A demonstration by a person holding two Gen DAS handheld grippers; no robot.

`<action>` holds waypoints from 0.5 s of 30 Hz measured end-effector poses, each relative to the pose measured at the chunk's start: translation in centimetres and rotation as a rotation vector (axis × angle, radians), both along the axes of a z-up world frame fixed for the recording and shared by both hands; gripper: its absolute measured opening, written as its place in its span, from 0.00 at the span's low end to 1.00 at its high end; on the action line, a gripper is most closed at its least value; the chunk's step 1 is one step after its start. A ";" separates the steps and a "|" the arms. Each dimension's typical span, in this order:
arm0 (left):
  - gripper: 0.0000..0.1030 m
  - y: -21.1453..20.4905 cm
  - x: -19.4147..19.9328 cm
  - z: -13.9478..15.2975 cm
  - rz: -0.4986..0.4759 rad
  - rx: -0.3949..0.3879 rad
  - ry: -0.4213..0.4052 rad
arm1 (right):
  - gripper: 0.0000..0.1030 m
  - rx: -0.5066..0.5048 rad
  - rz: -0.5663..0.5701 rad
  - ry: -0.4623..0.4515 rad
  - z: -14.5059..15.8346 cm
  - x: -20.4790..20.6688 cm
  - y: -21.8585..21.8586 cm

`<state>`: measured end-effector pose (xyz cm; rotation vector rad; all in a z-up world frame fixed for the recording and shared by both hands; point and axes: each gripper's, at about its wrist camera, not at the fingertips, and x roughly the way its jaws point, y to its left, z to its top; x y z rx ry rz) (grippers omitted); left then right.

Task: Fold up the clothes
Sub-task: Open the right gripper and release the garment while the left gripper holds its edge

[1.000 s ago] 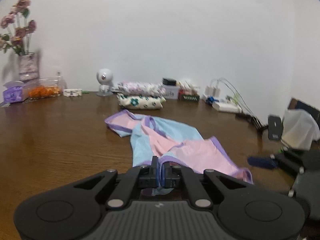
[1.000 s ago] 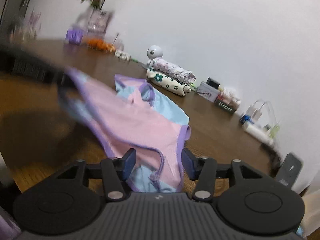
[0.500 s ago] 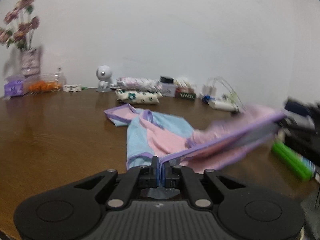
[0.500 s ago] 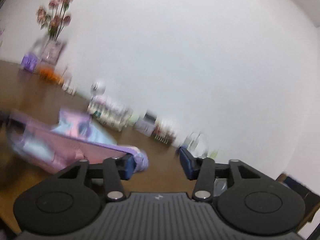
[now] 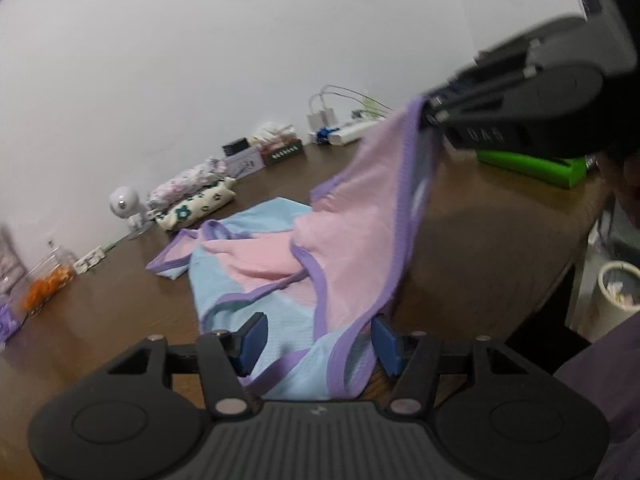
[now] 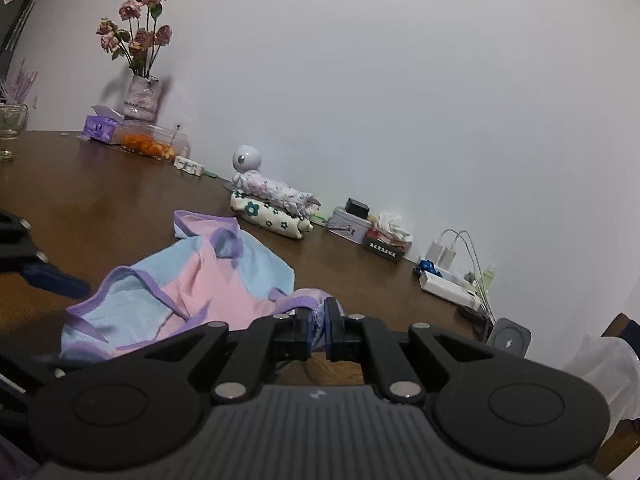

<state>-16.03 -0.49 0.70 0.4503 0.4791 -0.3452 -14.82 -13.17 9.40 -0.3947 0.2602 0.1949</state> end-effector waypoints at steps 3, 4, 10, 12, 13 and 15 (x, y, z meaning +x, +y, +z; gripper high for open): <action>0.00 -0.3 0.7 -0.4 -0.013 0.003 0.038 | 0.05 0.005 0.007 -0.013 0.6 -0.6 -0.3; 0.04 0.0 0.9 -0.3 0.005 -0.023 0.035 | 0.05 0.005 0.006 -0.014 0.7 -0.6 -0.4; 0.01 4.2 1.3 1.2 0.206 -0.268 -0.031 | 0.09 -0.053 -0.013 0.100 -2.1 1.3 -0.1; 0.01 5.5 1.5 1.6 0.282 -0.326 -0.055 | 0.18 -0.104 -0.001 0.138 -3.7 1.5 1.0; 0.01 6.0 1.6 1.7 0.312 -0.343 -0.068 | 0.24 -0.129 0.005 0.156 -4.5 1.7 1.5; 0.01 6.8 1.5 2.0 0.358 -0.355 -0.094 | 0.29 -0.167 0.015 0.180 -5.6 1.6 2.3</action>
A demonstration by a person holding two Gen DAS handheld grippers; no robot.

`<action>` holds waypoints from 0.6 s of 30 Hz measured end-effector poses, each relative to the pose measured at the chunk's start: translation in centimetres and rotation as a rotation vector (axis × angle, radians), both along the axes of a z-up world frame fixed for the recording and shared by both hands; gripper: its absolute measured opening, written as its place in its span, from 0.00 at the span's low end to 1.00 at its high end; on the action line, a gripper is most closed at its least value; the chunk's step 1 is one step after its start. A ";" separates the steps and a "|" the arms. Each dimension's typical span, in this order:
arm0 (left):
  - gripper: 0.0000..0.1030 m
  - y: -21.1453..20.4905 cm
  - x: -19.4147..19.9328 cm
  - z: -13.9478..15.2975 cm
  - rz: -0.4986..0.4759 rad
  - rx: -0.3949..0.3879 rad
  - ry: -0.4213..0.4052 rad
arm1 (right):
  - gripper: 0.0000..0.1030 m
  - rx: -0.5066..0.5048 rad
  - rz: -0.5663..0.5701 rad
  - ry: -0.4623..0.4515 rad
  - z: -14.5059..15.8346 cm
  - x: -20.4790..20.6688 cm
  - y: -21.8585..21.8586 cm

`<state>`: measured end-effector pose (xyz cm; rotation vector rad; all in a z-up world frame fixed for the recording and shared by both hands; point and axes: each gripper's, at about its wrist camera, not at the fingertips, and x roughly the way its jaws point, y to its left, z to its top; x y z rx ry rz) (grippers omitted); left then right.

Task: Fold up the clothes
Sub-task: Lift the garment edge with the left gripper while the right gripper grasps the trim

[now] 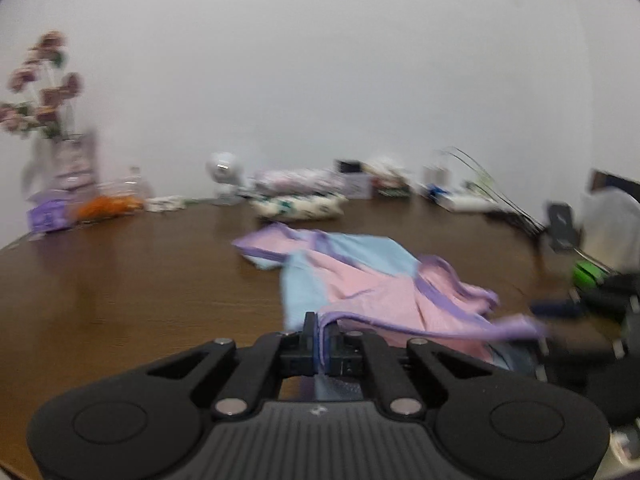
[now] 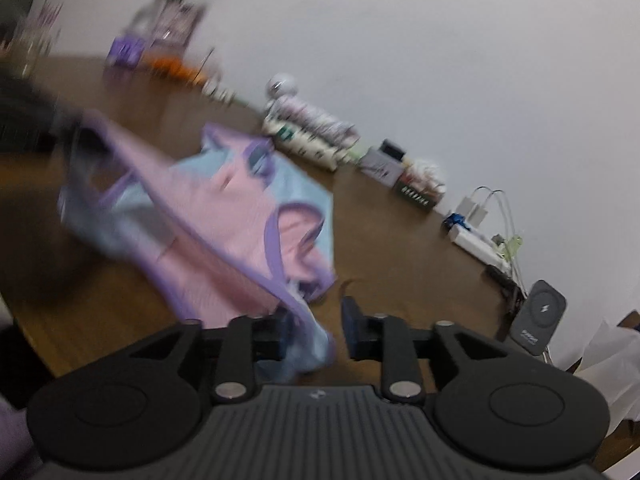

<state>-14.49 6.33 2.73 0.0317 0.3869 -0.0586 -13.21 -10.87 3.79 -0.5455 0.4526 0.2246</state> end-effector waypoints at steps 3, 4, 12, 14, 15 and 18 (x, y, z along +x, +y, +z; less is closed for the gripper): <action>0.01 0.6 0.2 0.3 0.010 0.006 0.011 | 0.31 -0.027 0.011 0.007 -0.6 -0.5 0.7; 0.01 0.6 0.3 0.3 0.006 0.013 0.019 | 0.28 -0.032 0.011 -0.003 -0.5 -0.6 0.8; 0.43 -2.5 -0.7 -1.7 -0.024 0.283 0.040 | 0.21 -0.049 -0.032 -0.097 0.8 -1.3 0.4; 0.18 -2.7 -0.6 -1.8 -0.041 0.332 0.056 | 0.09 -0.046 -0.044 -0.110 1.1 -1.1 0.0; 0.08 -2.6 -0.4 -1.3 -0.062 0.326 0.065 | 0.04 -0.040 -0.046 -0.113 1.5 -1.0 -0.2; 0.01 -2.2 -0.1 2.8 -0.141 0.291 0.007 | 0.02 0.023 -0.021 -0.117 4.8 -1.1 -1.4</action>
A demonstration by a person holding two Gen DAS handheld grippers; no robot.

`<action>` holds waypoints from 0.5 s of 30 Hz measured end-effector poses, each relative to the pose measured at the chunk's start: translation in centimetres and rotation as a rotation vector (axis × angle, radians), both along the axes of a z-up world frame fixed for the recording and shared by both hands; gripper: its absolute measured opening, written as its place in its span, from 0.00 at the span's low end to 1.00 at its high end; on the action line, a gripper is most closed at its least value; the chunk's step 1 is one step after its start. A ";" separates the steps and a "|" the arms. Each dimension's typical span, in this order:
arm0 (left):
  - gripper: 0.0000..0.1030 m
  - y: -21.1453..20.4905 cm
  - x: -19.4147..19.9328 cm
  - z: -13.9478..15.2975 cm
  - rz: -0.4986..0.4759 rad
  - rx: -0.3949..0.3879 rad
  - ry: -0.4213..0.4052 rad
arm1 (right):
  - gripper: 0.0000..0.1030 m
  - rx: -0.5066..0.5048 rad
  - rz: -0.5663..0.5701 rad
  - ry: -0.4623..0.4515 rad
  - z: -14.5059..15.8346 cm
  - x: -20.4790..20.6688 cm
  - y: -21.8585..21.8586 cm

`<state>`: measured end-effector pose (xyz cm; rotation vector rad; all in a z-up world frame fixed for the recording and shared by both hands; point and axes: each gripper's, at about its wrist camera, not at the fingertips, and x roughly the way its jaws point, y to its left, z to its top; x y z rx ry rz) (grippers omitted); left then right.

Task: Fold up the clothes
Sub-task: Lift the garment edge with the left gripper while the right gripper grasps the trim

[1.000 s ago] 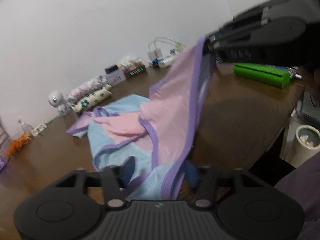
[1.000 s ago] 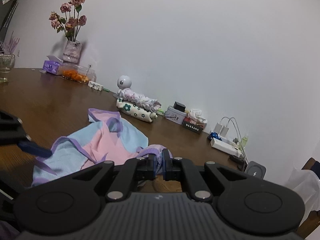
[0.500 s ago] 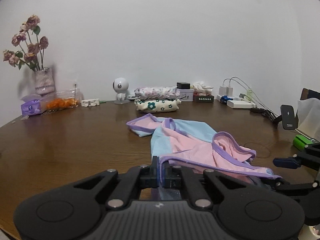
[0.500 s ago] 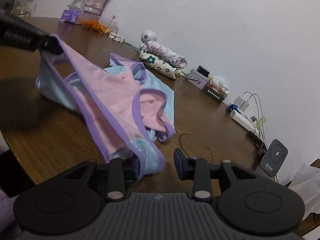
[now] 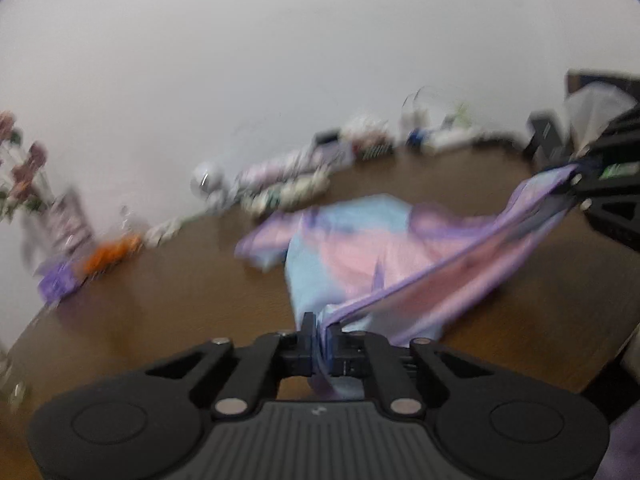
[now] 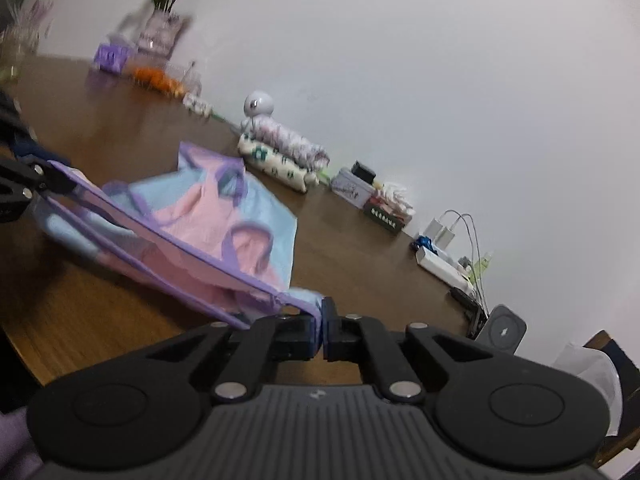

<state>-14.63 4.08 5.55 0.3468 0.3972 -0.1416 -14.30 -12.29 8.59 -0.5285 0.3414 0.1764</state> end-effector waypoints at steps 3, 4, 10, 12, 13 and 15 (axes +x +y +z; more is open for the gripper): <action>0.01 1.1 -1.0 8.3 -0.113 -0.070 -0.159 | 0.02 0.127 0.067 -0.080 7.8 -1.1 -2.6; 0.01 1.5 -1.4 11.3 -0.152 -0.096 -0.217 | 0.02 0.169 0.089 -0.107 10.4 -1.5 -3.4; 0.02 2.7 -5.6 25.5 -0.271 -0.089 -0.552 | 0.02 0.163 0.179 -0.430 25.0 -5.8 -6.1; 0.02 2.5 -4.7 27.4 -0.282 -0.074 -0.564 | 0.02 0.144 0.187 -0.469 27.8 -5.8 -6.1; 0.02 2.3 -3.4 27.7 -0.279 -0.068 -0.542 | 0.02 0.135 0.182 -0.470 28.6 -5.1 -6.1; 0.02 1.8 -0.2 27.6 -0.268 -0.054 -0.482 | 0.02 0.124 0.165 -0.425 29.4 -2.2 -5.9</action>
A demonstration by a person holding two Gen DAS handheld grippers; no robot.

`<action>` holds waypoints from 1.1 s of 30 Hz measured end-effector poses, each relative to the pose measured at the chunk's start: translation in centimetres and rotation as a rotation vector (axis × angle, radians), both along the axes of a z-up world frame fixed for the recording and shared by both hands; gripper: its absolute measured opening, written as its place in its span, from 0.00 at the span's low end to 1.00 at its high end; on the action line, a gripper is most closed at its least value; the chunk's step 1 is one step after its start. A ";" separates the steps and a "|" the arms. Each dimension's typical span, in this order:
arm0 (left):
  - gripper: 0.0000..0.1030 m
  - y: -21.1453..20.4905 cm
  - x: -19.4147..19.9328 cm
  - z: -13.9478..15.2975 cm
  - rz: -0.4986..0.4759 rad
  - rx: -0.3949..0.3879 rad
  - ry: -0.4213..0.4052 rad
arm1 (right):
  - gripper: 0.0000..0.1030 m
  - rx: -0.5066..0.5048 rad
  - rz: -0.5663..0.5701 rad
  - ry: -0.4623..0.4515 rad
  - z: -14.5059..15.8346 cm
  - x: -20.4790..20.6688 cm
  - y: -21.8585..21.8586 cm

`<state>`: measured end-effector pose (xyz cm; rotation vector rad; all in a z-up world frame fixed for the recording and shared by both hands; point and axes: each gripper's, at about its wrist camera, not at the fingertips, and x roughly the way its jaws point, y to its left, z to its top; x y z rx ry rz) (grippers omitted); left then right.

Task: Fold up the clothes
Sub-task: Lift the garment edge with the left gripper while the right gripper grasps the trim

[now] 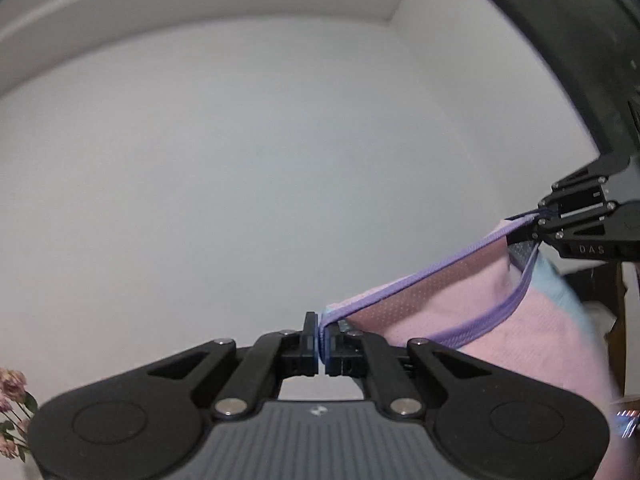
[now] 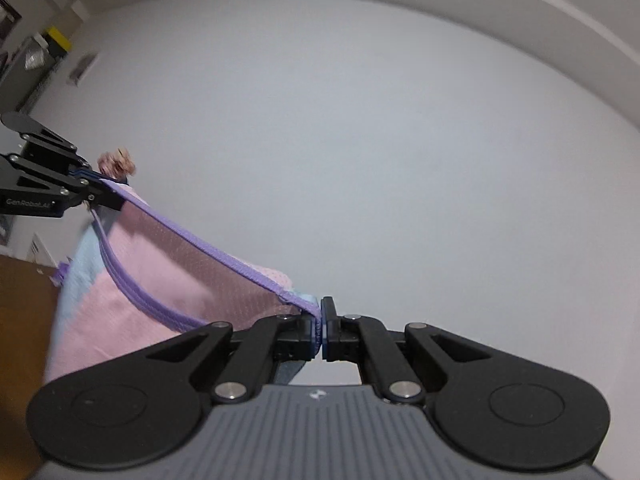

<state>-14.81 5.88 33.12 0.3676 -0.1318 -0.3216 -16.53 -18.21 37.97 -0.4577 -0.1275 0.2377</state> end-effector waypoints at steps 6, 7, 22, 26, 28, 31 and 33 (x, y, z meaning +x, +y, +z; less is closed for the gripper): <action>0.02 -1.1 10.2 -3.0 0.052 0.005 0.153 | 0.02 -0.013 -0.046 0.245 -4.5 13.9 0.8; 0.02 -1.5 11.4 -2.7 0.071 0.035 0.142 | 0.02 -0.003 -0.062 0.260 -5.1 16.1 1.0; 0.02 -3.0 2.5 -1.9 0.037 0.193 -0.083 | 0.02 -0.024 -0.074 -0.018 -4.6 8.7 0.9; 0.09 -4.2 2.0 -14.7 -0.106 0.160 0.356 | 0.03 -0.087 -0.109 0.308 -16.8 9.6 -1.1; 0.11 -4.1 1.5 -21.1 -0.178 0.073 0.613 | 0.08 -0.115 -0.121 0.605 -24.3 10.8 -2.8; 0.11 -2.7 0.6 -26.0 -0.217 -0.034 0.808 | 0.30 -0.086 -0.103 0.807 -30.0 8.5 -4.2; 0.14 -1.6 0.2 -26.6 -0.215 -0.071 0.832 | 0.54 -0.038 -0.062 0.781 -29.8 6.0 -4.4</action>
